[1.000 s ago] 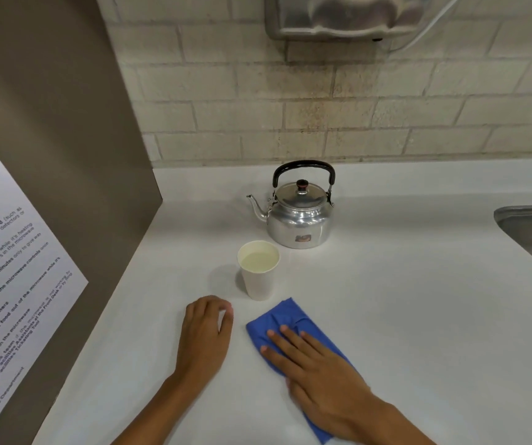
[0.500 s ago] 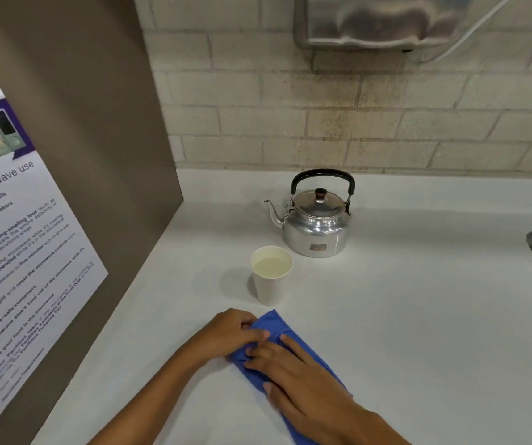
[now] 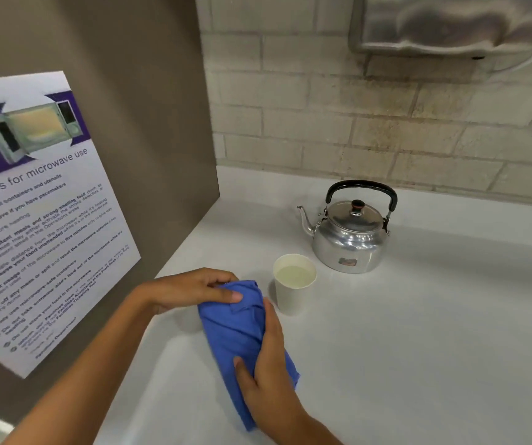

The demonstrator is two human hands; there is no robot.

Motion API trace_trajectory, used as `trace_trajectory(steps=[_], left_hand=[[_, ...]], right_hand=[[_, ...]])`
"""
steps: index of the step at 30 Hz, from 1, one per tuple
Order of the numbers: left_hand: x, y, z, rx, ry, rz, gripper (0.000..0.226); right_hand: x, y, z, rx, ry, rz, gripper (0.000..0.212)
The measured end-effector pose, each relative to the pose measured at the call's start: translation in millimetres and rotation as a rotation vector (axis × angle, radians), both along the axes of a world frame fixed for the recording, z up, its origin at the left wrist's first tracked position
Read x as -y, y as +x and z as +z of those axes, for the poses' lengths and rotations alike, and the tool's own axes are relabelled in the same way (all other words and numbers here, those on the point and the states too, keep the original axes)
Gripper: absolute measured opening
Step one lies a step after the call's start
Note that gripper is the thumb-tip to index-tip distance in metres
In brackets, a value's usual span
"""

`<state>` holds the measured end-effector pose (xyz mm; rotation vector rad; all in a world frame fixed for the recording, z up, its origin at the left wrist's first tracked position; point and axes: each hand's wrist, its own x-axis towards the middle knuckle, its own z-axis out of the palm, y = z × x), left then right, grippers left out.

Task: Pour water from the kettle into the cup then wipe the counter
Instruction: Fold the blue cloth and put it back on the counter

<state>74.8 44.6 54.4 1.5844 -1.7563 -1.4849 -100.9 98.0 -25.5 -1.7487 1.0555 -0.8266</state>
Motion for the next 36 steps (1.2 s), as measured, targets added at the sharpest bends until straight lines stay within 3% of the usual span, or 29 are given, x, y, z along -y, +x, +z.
trace_trajectory(steps=[6,10,13,17,22,28,36], left_hand=[[16,27,32,0.037,-0.109,0.082,0.024],[31,47,57,0.059,-0.166,0.128,0.026],[52,59,69,0.082,-0.210,0.179,0.034],[93,66,73,0.106,-0.242,0.224,0.025],[155,59,57,0.092,-0.208,0.353,0.034],[215,48,36,-0.178,-0.110,0.477,0.040],[269,41,2,-0.069,-0.281,0.519,0.025]], right_hand=[[21,22,28,0.026,0.146,0.099,0.069],[37,34,41,0.063,0.226,0.116,0.038],[52,50,47,0.129,0.280,0.066,0.023],[72,67,41,0.235,0.347,-0.055,0.019],[104,84,29,0.499,0.532,-0.306,0.020],[137,106,17,0.682,0.621,-0.557,0.020],[176,112,14,0.738,0.615,-0.680,0.039]])
